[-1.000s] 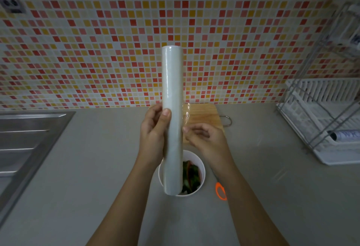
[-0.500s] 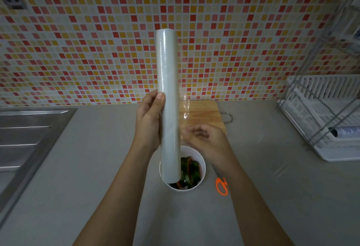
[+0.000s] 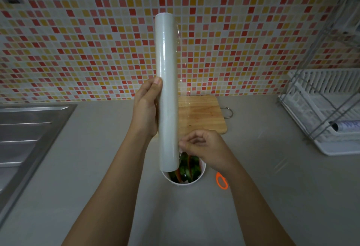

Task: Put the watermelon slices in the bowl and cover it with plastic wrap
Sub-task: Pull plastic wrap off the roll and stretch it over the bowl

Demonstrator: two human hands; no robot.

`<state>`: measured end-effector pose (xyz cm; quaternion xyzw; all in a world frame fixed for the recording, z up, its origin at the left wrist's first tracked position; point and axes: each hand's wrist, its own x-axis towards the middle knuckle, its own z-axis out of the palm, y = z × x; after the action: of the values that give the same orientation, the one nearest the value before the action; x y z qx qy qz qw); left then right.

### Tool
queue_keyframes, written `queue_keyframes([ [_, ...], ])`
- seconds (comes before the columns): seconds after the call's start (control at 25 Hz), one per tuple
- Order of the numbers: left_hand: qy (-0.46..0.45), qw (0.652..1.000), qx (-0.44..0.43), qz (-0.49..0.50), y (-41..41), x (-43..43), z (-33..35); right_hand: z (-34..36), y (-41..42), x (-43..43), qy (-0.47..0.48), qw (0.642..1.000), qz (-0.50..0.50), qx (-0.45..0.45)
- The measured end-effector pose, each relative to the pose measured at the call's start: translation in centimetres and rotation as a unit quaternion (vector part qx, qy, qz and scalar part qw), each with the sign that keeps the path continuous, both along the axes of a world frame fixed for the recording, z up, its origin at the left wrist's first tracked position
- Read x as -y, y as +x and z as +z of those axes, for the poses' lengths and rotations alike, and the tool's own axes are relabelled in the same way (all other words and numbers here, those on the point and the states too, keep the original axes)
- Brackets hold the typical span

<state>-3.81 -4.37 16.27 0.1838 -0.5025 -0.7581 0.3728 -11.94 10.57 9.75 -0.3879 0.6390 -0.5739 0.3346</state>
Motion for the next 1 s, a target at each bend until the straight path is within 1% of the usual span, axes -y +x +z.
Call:
queue_keyframes([
  [0.04,-0.007,1.000,0.002,-0.003,0.0,0.1,0.1,0.0,-0.1,0.0,0.000,1.000,-0.006,0.006],
  [0.12,-0.013,1.000,0.003,-0.007,0.0,0.1,0.2,-0.1,-0.6,-0.2,0.008,0.999,-0.040,-0.028],
  [0.16,-0.010,1.000,0.001,-0.009,0.0,0.1,0.1,-0.4,-0.9,-0.3,0.007,0.999,-0.045,-0.028],
  [0.28,-0.010,1.000,0.016,0.001,-0.2,0.3,-0.1,-0.8,-0.3,-0.5,-0.008,0.998,-0.006,0.068],
  [0.32,-0.007,1.000,0.026,0.007,-0.3,0.3,-0.2,-1.4,0.0,-0.5,-0.013,0.997,-0.009,0.072],
  [0.4,-0.001,0.999,0.053,0.002,-0.5,0.3,-0.2,-2.4,0.5,-0.4,-0.028,0.998,-0.028,0.042],
  [0.44,-0.011,0.997,0.072,-0.004,-0.6,0.2,-0.2,-2.7,0.5,-0.4,-0.021,0.998,-0.034,0.041],
  [0.52,-0.067,0.989,0.134,0.010,-0.7,-0.1,-0.6,-3.1,0.3,-0.6,0.014,0.996,-0.019,0.090],
  [0.56,-0.098,0.982,0.161,0.025,-0.5,-0.4,-0.9,-3.3,0.0,-0.4,0.039,0.990,-0.035,0.129],
  [0.6,-0.120,0.976,0.176,0.035,-0.4,-0.8,-1.3,-3.4,-0.2,0.1,0.056,0.982,-0.072,0.165],
  [0.64,-0.131,0.973,0.186,0.037,-0.2,-1.4,-1.9,-3.3,-0.3,0.9,0.051,0.976,-0.108,0.185],
  [0.68,-0.136,0.971,0.196,0.035,0.0,-2.0,-2.4,-3.1,-0.1,1.9,0.034,0.974,-0.129,0.185],
  [0.8,-0.107,0.970,0.219,0.016,0.6,-3.1,-4.1,-2.1,0.9,4.6,-0.019,0.973,-0.183,0.137],
  [0.84,-0.094,0.970,0.224,0.014,0.7,-3.3,-4.7,-2.0,1.0,5.1,-0.027,0.971,-0.219,0.096],
  [0.92,-0.099,0.960,0.258,0.031,1.0,-3.4,-5.7,-2.6,0.9,5.6,-0.039,0.957,-0.288,-0.004],
  [1.0,-0.118,0.946,0.296,0.050,1.0,-3.2,-6.9,-3.5,0.6,5.7,-0.013,0.944,-0.322,-0.075],
])
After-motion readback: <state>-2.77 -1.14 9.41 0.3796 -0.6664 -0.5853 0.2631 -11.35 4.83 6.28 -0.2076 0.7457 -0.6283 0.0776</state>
